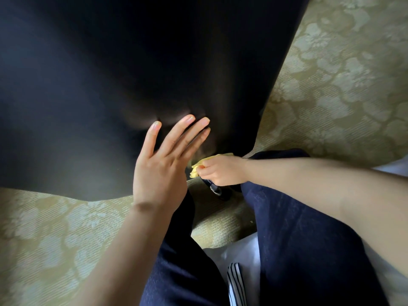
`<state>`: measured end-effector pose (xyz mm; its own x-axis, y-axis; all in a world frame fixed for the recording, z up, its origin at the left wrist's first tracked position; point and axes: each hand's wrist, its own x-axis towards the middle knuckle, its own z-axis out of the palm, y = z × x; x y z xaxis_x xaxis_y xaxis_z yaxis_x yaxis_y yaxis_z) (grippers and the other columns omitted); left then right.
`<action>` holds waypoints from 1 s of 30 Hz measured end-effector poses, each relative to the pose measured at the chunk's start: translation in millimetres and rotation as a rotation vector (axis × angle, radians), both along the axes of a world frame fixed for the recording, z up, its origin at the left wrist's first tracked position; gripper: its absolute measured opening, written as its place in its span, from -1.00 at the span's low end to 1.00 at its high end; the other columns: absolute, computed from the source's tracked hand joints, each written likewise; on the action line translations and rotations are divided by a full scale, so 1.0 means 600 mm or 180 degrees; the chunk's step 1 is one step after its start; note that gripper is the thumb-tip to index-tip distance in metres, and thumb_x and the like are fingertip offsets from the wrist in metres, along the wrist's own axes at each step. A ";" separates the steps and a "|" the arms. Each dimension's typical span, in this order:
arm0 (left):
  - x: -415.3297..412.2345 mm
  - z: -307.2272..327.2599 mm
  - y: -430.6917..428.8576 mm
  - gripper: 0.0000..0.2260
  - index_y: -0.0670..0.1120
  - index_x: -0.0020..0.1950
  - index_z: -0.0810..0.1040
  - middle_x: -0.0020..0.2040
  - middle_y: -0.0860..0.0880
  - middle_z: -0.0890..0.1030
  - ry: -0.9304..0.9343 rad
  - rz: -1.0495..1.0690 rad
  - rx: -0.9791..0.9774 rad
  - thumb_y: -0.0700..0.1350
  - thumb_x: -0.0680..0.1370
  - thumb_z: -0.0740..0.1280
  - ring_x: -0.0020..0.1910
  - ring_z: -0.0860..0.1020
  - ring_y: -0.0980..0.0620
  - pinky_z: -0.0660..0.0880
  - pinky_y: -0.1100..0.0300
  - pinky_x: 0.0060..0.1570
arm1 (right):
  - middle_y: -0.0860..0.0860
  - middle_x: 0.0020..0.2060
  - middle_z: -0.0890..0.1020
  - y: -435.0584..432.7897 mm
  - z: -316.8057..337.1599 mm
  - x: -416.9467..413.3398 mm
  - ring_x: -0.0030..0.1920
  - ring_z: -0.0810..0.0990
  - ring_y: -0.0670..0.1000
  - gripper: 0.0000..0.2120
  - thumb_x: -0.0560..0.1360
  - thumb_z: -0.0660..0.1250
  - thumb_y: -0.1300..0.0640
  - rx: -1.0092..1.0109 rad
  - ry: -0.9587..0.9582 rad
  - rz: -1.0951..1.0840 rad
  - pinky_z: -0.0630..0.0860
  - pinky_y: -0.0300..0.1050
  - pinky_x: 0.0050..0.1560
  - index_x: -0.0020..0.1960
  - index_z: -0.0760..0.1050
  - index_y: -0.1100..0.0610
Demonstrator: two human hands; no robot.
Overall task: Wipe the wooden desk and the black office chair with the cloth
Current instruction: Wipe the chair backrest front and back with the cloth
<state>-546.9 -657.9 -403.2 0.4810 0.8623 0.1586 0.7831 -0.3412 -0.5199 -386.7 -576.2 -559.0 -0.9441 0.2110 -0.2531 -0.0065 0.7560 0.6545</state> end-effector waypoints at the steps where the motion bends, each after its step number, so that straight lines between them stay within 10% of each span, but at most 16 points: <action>1: -0.001 0.000 0.000 -0.37 0.02 0.57 0.06 0.56 0.10 -0.01 -0.0007 0.0000 0.0009 -0.19 0.50 0.13 0.52 0.00 0.06 -0.34 -0.02 0.44 | -0.24 -0.05 0.60 -0.002 -0.005 0.005 0.18 0.44 -0.22 -0.77 0.43 0.30 0.15 -0.0017 -0.0141 0.0075 0.28 -0.36 0.22 -0.16 0.64 -0.15; 10: -0.003 -0.001 0.004 -0.26 0.04 0.57 0.05 0.54 0.13 -0.08 0.0010 0.0113 -0.0052 -0.17 0.45 0.30 0.52 -0.01 0.08 -0.37 0.02 0.45 | -0.04 0.35 0.44 0.029 0.042 0.158 0.46 0.17 0.10 -0.76 0.45 0.37 0.15 0.0470 -0.1443 0.0266 0.15 0.03 0.44 0.12 0.62 0.06; 15: 0.001 -0.005 0.005 -0.23 0.04 0.57 0.06 0.55 0.12 -0.05 0.0071 0.0151 -0.0064 -0.17 0.42 0.33 0.52 -0.01 0.08 -0.36 0.01 0.45 | -0.07 -0.23 0.64 0.078 0.105 0.216 0.12 0.43 0.07 -0.91 0.31 0.43 0.18 0.0456 -0.0156 0.0447 0.25 -0.06 0.24 -0.35 0.66 0.07; 20: 0.003 -0.007 0.006 -0.22 0.03 0.56 0.11 0.55 0.12 0.01 -0.0006 0.0128 -0.0060 -0.18 0.40 0.36 0.52 0.02 0.08 -0.34 0.01 0.46 | 0.06 -0.28 0.57 0.093 0.176 0.239 -0.02 0.50 0.09 -0.73 0.50 0.17 0.43 0.0182 0.1294 0.0580 0.35 -0.08 0.11 -0.28 0.55 0.24; 26: 0.000 -0.008 0.007 -0.22 0.04 0.57 0.06 0.55 0.11 -0.06 0.0106 0.0145 -0.0010 -0.15 0.41 0.34 0.53 -0.06 0.06 -0.36 -0.01 0.45 | -0.03 -0.18 0.60 0.077 0.205 0.211 -0.02 0.55 0.00 -0.76 0.59 0.19 0.29 0.0003 0.1215 0.0624 0.41 -0.17 0.09 -0.10 0.62 0.15; 30: 0.002 -0.009 0.005 -0.24 0.04 0.58 -0.02 0.55 0.10 -0.16 0.0241 0.0168 0.0023 -0.11 0.45 0.28 0.53 -0.10 0.06 -0.40 -0.03 0.43 | -0.38 -0.27 0.57 0.047 0.133 0.155 -0.17 0.49 -0.39 -0.74 0.42 0.13 -0.08 -0.0507 0.1146 -0.0524 0.37 -0.53 -0.09 -0.21 0.58 -0.31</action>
